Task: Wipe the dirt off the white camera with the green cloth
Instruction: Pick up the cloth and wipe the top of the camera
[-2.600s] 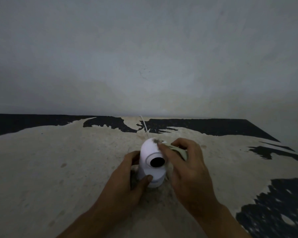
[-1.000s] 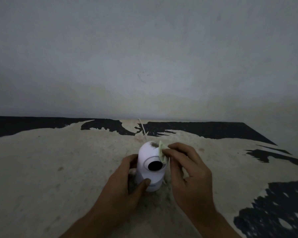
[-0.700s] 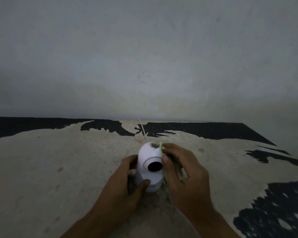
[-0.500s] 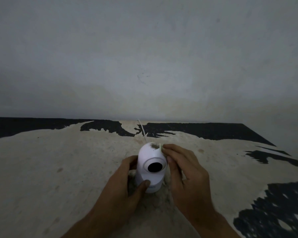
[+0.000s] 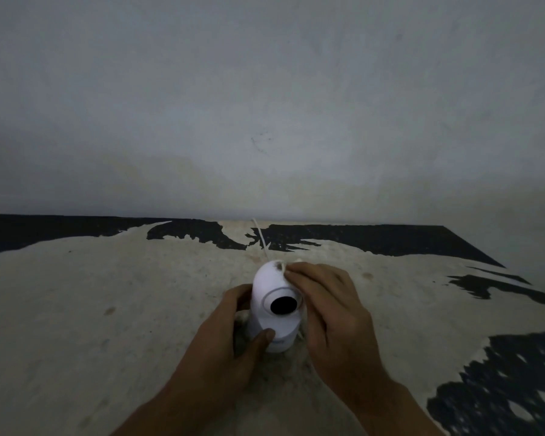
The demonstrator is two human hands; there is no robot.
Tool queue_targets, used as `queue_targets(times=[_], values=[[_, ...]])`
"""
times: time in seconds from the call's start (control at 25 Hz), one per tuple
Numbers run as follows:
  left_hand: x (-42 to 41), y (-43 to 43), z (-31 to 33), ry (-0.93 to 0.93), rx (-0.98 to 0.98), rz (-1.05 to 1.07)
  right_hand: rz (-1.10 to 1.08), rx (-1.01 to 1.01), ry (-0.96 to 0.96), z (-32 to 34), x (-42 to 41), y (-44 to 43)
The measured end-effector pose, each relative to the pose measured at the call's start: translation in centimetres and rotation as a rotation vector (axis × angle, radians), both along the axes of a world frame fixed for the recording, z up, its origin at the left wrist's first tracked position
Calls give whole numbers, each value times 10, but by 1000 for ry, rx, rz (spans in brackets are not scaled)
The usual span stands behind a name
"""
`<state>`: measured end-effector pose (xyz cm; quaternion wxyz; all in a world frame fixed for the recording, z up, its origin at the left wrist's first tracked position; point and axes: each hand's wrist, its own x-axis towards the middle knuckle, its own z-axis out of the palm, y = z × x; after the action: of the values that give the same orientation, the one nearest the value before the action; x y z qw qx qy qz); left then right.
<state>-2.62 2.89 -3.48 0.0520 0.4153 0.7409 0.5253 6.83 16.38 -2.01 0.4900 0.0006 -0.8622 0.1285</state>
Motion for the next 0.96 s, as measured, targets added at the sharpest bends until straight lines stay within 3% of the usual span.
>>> queue_targets(times=[0.16,0.4,0.64,0.8,0.96], values=[[0,-3,0,10,14,-26,-49,-172,-50,-3,1,19],[-1,-2,0,3,4,-19,18,-80,9,-2,-4,9],[0,-3,1,-5,8,-35,-51,-161,-30,-2,-1,20],[0,-2,1,-2,1,-13,17,-43,15,-1,-4,11],[0,-3,1,-3,22,-24,-41,-132,-39,-4,-3,22]])
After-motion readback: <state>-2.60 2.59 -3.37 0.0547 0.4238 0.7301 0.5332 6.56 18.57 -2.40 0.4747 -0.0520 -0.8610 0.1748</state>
